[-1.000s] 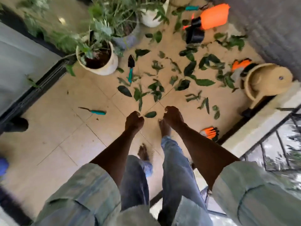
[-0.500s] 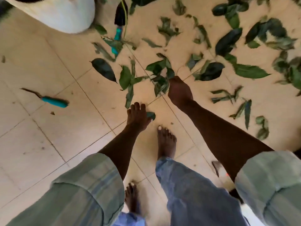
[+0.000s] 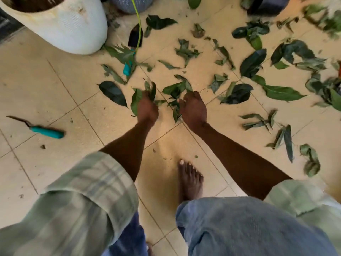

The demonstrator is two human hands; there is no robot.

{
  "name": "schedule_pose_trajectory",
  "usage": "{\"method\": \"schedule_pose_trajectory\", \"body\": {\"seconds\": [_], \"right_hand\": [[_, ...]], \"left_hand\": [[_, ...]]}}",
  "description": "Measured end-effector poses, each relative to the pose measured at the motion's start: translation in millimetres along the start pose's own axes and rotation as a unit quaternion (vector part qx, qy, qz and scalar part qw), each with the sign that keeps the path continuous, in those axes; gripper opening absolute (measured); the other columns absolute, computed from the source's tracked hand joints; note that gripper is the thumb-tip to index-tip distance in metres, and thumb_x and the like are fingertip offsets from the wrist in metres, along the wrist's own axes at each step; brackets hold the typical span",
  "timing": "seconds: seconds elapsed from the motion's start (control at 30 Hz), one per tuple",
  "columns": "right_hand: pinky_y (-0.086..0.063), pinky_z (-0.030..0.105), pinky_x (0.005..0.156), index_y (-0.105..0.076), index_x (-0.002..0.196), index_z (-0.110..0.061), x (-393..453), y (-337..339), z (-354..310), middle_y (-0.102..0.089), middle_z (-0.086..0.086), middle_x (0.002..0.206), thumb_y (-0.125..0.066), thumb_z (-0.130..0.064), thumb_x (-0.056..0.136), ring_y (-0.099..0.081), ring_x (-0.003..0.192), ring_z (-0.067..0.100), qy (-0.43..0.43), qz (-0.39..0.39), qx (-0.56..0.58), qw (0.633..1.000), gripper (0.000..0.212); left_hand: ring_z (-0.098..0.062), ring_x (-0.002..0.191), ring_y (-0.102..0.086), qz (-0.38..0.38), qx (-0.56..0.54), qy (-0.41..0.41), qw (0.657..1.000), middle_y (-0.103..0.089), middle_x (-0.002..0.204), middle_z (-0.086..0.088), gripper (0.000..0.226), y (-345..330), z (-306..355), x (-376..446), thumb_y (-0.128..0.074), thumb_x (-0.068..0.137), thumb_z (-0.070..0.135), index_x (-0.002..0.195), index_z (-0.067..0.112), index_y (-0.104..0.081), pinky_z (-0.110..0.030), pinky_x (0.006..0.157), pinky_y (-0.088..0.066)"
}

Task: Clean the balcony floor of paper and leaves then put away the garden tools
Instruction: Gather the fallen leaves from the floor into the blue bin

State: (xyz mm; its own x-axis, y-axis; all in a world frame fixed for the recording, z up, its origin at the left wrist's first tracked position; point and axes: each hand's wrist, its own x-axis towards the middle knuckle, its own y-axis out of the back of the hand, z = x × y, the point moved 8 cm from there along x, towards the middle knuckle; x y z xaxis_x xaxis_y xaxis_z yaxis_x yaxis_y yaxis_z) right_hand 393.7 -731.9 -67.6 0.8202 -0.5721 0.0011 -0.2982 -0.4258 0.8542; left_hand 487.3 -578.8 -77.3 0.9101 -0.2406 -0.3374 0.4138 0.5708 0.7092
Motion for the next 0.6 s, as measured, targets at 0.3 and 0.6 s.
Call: {"method": "schedule_pose_trajectory", "body": {"seconds": [0.3, 0.6], "right_hand": [[-0.051, 0.036, 0.085, -0.063, 0.122, -0.010, -55.7, -56.9, 19.4, -0.054, 0.013, 0.123, -0.050, -0.008, 0.093, -0.055, 0.108, 0.031, 0.054, -0.113, -0.061, 0.990, 0.032], [-0.039, 0.011, 0.058, -0.072, 0.090, -0.006, -27.5, 6.4, 7.3, -0.068, 0.002, 0.079, -0.068, -0.005, 0.081, -0.055, 0.063, 0.007, -0.089, 0.033, 0.213, 0.972, 0.010]], "left_hand": [[-0.015, 0.063, -0.042, -0.119, -0.332, 0.222, 0.909, -0.045, 0.075, -0.002, 0.018, -38.7, -16.3, 16.1, -0.048, 0.093, 0.025, 0.101, 0.013, -0.057, -0.025, 0.054, -0.036], [-0.016, 0.054, -0.059, -0.262, -0.447, 0.254, 0.817, -0.064, 0.057, -0.007, 0.029, -73.5, -3.5, -19.0, -0.043, 0.100, 0.018, 0.081, 0.007, -0.062, -0.029, 0.056, -0.056]]}}
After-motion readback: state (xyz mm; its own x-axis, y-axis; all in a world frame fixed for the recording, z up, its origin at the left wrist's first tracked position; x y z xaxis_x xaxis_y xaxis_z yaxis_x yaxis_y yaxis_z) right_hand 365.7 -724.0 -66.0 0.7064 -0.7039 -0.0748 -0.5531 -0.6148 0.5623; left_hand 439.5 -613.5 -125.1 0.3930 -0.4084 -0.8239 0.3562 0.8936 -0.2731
